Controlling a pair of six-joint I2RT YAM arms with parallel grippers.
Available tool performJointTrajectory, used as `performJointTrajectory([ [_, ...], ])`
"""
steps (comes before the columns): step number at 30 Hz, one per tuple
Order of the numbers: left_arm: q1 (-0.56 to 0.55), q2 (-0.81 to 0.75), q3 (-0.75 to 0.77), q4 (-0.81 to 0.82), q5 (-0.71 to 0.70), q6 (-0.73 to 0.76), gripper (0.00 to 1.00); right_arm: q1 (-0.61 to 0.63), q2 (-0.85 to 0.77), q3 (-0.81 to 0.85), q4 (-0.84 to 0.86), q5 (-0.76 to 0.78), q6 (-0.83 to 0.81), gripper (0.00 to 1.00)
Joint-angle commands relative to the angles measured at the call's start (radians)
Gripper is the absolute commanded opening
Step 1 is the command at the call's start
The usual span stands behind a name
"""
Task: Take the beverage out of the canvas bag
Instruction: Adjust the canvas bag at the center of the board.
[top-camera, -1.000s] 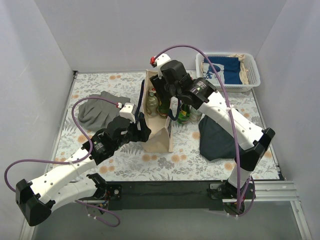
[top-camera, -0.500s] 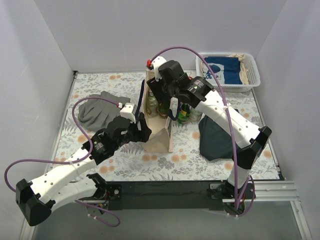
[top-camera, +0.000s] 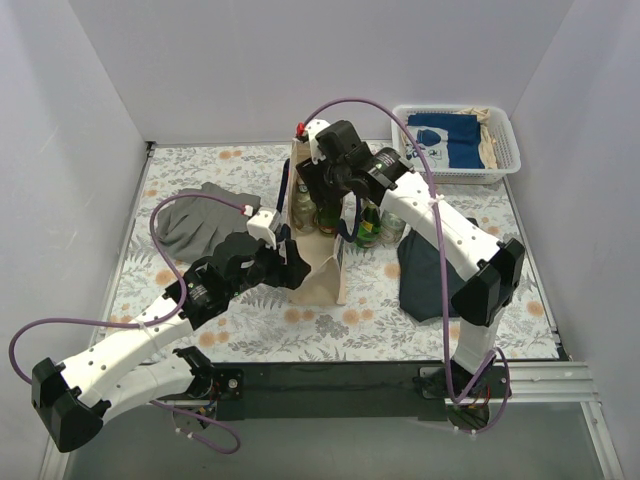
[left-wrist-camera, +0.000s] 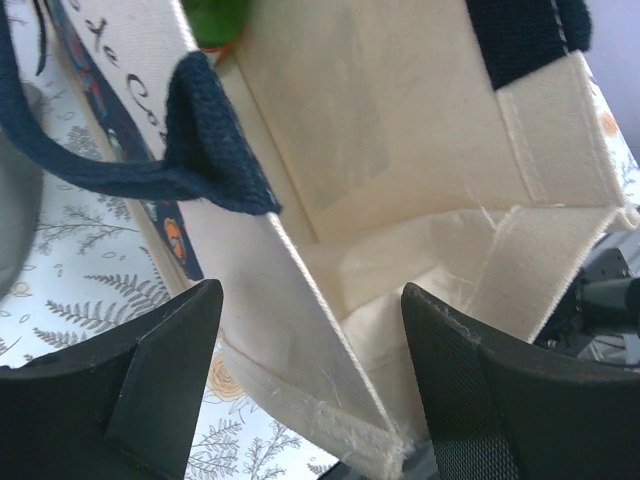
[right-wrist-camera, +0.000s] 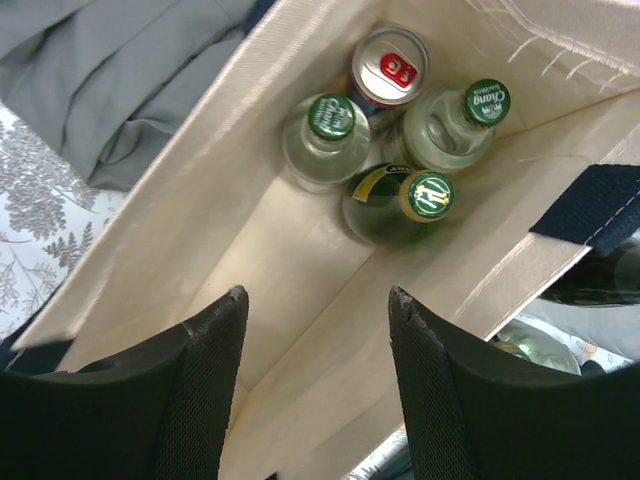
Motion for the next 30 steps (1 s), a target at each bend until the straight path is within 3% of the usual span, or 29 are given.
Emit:
performJointTrajectory([
  [1,-0.005,-0.020,-0.029,-0.027,0.110,0.036,0.71,-0.040,0.027,0.039,0.024,-0.022,0.025,0.64],
  [4,-0.005,-0.048,-0.034,-0.023,0.110,0.036,0.72,-0.074,0.047,0.042,0.030,-0.048,0.041,0.64],
  [8,-0.005,-0.129,-0.038,-0.027,-0.032,0.022,0.74,-0.117,0.066,0.030,0.050,-0.071,0.048,0.64],
  [15,-0.003,-0.247,-0.055,-0.024,-0.160,0.000,0.78,-0.140,0.090,0.037,0.064,-0.089,0.041,0.64],
  [30,-0.005,-0.146,-0.038,-0.024,-0.133,0.013,0.77,-0.152,0.150,0.062,0.067,-0.127,0.024,0.62],
])
